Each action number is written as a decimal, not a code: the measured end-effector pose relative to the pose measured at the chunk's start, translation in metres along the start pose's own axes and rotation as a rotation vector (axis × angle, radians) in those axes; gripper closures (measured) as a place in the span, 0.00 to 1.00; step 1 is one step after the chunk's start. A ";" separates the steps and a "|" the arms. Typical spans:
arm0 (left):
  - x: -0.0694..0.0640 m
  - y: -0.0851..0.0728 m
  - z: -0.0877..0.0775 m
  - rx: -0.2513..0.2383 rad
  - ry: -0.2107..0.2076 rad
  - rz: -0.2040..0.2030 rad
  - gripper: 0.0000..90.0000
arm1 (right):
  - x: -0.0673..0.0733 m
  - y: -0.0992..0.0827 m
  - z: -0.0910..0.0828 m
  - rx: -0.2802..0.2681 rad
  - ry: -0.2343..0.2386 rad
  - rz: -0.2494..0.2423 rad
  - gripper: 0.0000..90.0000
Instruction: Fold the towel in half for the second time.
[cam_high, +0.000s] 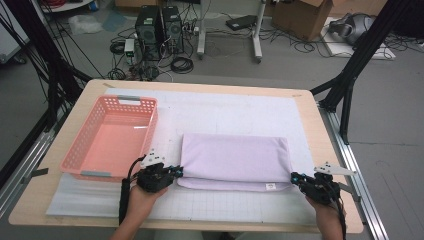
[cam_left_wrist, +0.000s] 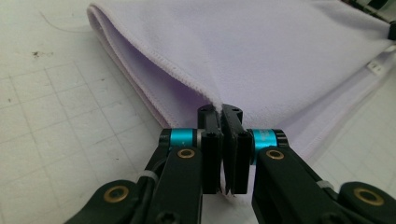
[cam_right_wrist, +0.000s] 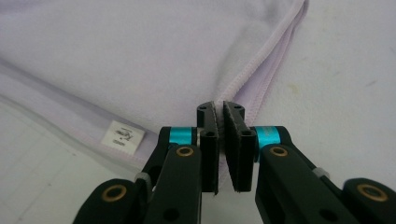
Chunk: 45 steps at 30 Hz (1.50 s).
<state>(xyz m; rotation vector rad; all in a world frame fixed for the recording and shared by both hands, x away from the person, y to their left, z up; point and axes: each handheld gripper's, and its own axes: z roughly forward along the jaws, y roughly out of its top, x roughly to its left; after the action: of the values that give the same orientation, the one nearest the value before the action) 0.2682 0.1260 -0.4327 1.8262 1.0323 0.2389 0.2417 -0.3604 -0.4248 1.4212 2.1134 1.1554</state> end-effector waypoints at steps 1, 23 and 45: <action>-0.001 0.000 -0.002 -0.003 -0.003 0.001 0.96 | 0.001 0.001 -0.003 -0.006 0.004 0.002 0.94; -0.005 -0.011 -0.012 -0.050 0.002 0.019 0.63 | 0.015 -0.007 -0.018 -0.065 -0.068 -0.060 0.73; -0.011 -0.007 -0.009 -0.112 -0.046 0.077 0.39 | -0.002 -0.011 -0.027 -0.126 -0.071 -0.022 0.39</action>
<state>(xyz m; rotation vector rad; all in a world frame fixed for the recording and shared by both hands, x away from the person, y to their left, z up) 0.2527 0.1253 -0.4307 1.7638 0.9005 0.2942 0.2183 -0.3757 -0.4175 1.3581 1.9669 1.1896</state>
